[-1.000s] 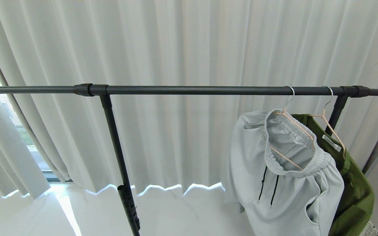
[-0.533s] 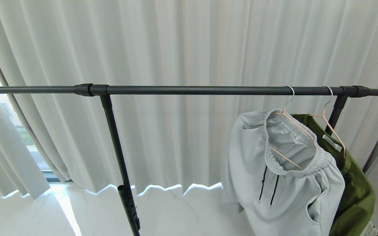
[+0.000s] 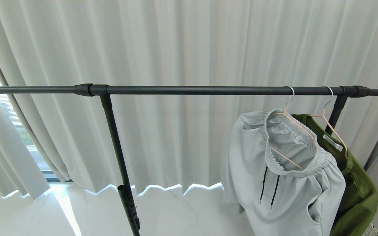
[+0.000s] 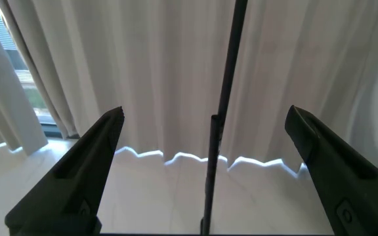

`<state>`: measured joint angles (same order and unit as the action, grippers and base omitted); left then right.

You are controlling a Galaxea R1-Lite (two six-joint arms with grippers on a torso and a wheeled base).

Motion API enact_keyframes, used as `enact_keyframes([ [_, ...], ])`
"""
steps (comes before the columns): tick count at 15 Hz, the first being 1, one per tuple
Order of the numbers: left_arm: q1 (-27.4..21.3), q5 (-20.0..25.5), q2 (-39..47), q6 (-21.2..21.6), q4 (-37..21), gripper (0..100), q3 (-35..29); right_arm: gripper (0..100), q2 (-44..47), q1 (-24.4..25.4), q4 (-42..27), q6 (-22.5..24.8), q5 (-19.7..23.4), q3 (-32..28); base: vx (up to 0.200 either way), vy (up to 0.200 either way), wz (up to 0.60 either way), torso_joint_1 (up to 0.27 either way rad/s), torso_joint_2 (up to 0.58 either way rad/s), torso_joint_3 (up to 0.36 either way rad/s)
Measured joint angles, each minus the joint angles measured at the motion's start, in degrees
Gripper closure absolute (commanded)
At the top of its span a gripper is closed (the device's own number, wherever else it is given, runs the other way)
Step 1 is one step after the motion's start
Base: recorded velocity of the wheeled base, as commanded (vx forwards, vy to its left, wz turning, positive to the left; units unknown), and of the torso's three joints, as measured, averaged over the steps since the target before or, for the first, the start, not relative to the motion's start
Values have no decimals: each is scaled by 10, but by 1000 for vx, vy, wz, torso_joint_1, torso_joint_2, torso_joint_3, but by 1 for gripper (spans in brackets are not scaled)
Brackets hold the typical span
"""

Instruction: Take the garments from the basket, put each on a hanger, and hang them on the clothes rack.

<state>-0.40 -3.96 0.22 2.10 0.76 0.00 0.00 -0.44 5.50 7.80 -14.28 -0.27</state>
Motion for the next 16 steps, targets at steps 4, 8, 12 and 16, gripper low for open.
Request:
enact_keyframes([
  [4,0,0,-2,-22,1,0,0,0,0,0,-8,-4,117,2,0,0,0,0,0,0],
  [8,0,-1,-2,-23,1,0,0,0,0,0,-17,-30,140,3,0,0,0,0,0,0],
  [12,0,-1,-2,-23,1,0,0,0,0,1,-47,-83,139,3,0,0,0,0,0,0],
  [16,0,-1,-2,-23,1,0,0,0,0,1,-47,-82,138,3,0,0,0,0,0,0],
])
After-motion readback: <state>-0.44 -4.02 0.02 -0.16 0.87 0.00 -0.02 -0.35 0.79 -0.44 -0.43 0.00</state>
